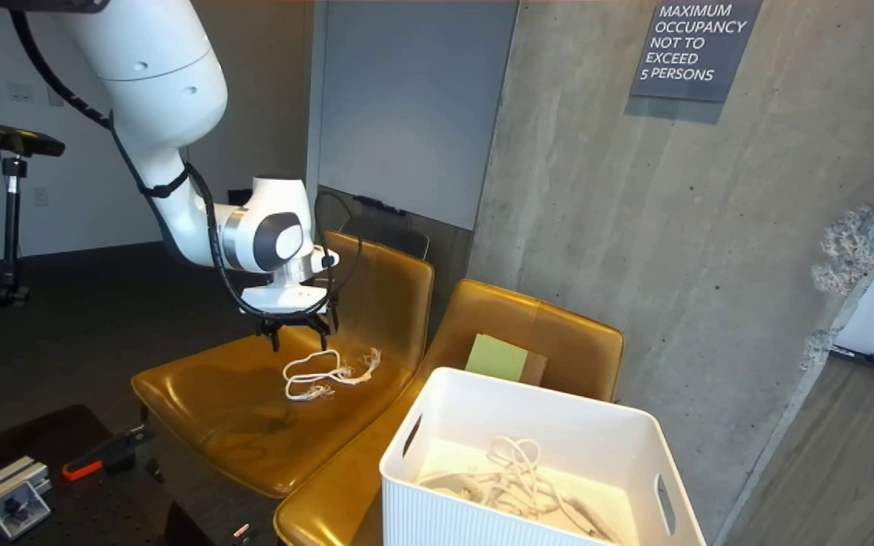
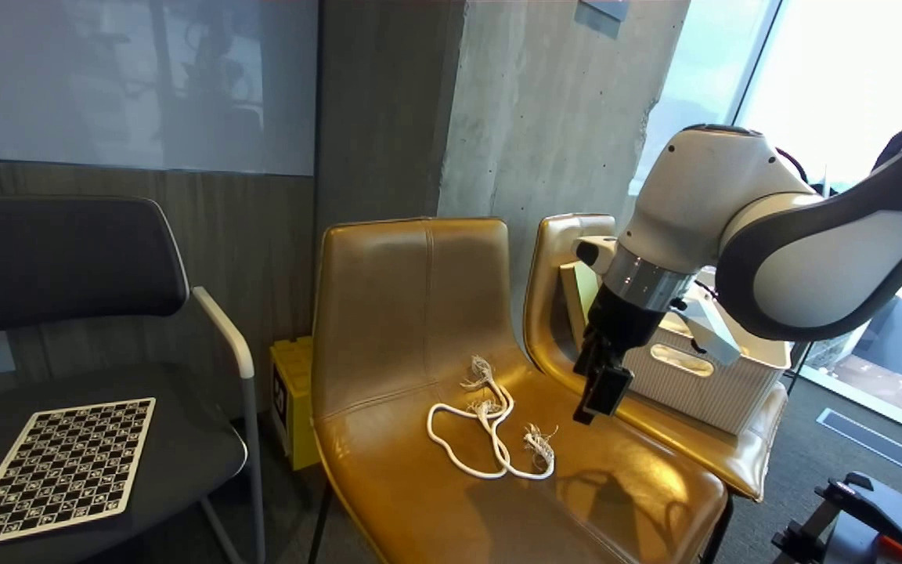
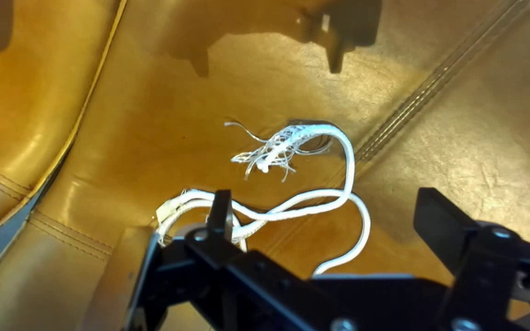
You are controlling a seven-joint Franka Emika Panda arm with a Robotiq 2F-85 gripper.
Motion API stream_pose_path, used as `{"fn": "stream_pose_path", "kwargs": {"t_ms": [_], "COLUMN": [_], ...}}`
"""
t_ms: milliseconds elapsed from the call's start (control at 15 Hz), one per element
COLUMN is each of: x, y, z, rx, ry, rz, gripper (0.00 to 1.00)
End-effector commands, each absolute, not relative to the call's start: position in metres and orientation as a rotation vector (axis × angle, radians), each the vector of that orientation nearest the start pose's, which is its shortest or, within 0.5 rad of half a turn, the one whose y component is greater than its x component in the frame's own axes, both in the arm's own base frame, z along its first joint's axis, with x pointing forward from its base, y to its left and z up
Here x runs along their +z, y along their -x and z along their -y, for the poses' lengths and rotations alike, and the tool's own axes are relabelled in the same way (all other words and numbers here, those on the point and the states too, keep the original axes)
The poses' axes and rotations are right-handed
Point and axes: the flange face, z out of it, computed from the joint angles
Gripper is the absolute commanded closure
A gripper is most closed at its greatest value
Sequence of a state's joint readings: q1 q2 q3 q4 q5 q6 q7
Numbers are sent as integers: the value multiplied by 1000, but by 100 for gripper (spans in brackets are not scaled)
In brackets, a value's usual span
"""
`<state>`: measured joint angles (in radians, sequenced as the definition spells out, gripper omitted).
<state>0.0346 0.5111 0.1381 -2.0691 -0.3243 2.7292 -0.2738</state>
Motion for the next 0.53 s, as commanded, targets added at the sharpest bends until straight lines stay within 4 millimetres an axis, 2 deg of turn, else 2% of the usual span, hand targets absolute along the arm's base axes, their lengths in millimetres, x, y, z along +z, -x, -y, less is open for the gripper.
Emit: {"fn": "stream_pose_path", "kwargs": {"t_ms": [0, 133, 267, 467], "x": [209, 205, 192, 163], "y": [-617, -631, -640, -644], "z": [-117, -119, -122, -123], "rx": [-310, -316, -315, -269], "ry": [2977, 2956, 2943, 2958], "rz": [1160, 1129, 1110, 1090], "gripper": [0, 0, 0, 0]}}
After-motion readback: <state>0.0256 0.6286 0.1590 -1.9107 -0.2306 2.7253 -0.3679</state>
